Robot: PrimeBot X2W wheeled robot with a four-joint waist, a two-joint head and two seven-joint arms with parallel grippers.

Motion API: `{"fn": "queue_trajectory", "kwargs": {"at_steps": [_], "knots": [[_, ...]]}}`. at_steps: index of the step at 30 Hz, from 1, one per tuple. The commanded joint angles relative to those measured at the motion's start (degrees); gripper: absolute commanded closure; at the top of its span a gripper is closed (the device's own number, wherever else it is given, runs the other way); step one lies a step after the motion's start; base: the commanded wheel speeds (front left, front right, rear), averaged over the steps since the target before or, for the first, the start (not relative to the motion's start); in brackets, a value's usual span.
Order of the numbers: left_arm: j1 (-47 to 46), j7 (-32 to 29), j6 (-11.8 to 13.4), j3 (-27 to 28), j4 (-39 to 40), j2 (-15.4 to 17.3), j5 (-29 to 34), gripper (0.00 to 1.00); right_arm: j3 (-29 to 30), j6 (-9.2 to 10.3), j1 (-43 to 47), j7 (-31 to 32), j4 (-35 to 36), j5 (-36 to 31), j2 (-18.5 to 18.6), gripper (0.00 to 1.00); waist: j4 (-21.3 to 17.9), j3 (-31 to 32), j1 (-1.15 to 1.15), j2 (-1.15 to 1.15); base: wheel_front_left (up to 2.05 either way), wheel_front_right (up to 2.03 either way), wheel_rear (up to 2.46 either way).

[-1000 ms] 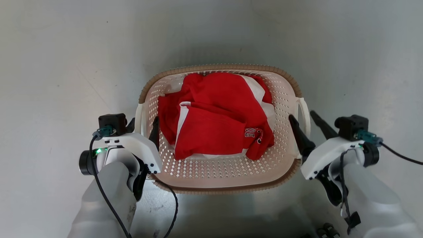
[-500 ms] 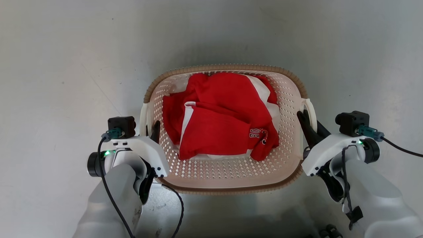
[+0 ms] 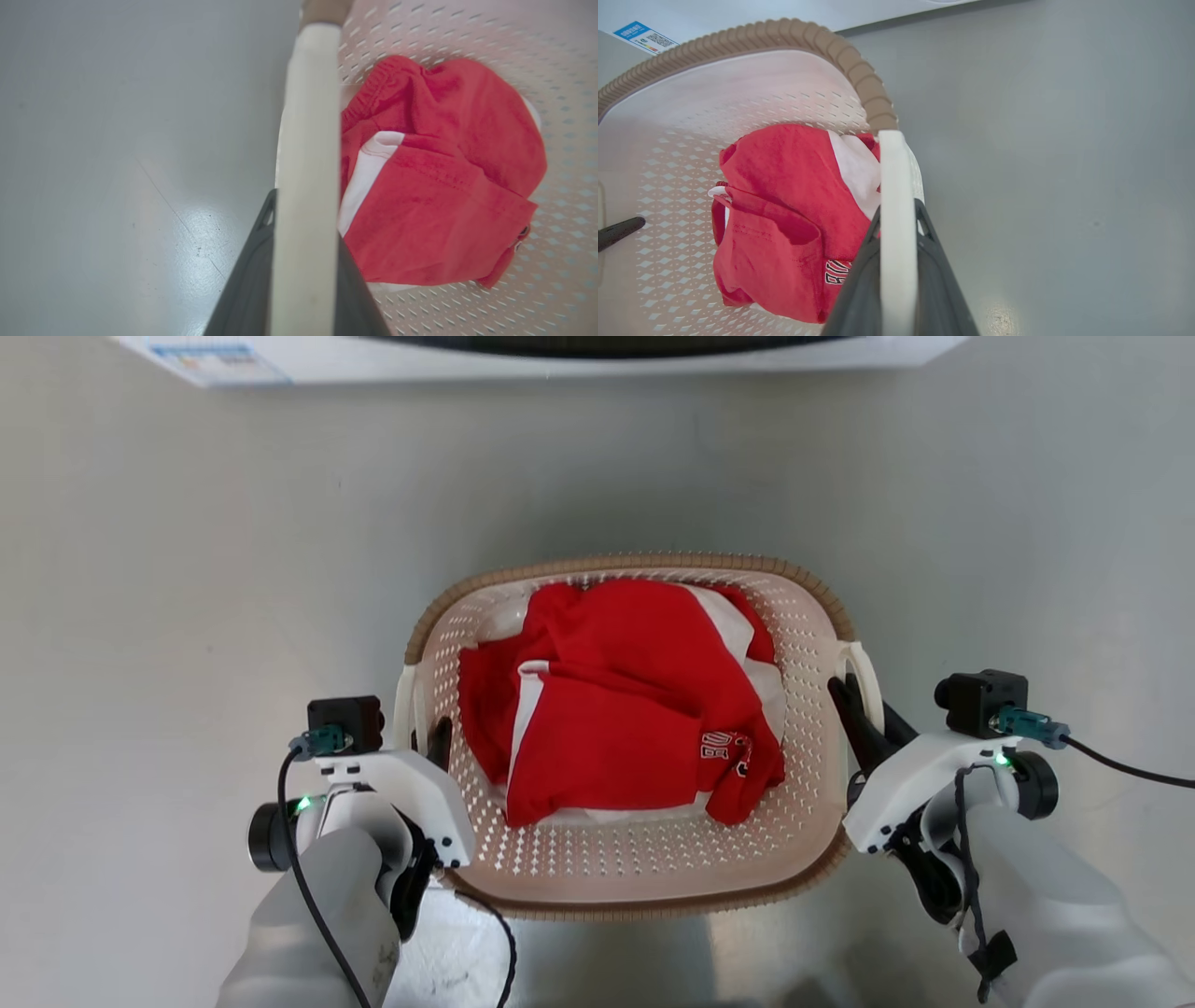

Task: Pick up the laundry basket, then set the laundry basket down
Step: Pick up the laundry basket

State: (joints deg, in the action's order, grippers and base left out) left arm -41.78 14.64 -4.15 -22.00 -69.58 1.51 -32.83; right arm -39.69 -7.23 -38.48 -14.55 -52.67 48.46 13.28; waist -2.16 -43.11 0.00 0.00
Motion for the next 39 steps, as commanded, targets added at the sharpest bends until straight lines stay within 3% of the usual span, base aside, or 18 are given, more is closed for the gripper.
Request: {"fn": "queue_trajectory", "kwargs": {"at_steps": [1, 8, 19, 39], "knots": [[0.94, -0.21, -0.66, 0.92, -0.79, 1.37, -1.09, 1.00, -1.29, -0.25, 3.22, -0.45, -0.12, 1.11, 0.16, 1.00, -0.91, 3.23, 0.00, 0.00, 0.00, 0.00, 0.00], [1.77, -2.61, -1.64, -0.37, -3.17, 1.37, -2.73, 1.00, -7.12, -0.25, 2.99, 0.19, -3.79, 6.22, -0.72, 1.00, -2.12, 11.37, 0.00, 0.00, 0.00, 0.00, 0.00], [5.64, -7.90, -2.57, -1.38, -4.17, 1.37, -4.53, 1.00, -16.39, -0.25, 2.38, 6.08, -6.21, 13.92, -0.25, 1.00, -3.14, 22.64, 0.00, 0.00, 0.00, 0.00, 0.00], [6.01, -21.58, -3.26, -4.02, -4.35, 1.38, -7.62, 1.00, -24.24, -0.25, -1.70, 20.56, -6.70, 24.61, 1.74, 1.00, -2.87, 33.06, 0.00, 0.00, 0.00, 0.00, 0.00]]}}
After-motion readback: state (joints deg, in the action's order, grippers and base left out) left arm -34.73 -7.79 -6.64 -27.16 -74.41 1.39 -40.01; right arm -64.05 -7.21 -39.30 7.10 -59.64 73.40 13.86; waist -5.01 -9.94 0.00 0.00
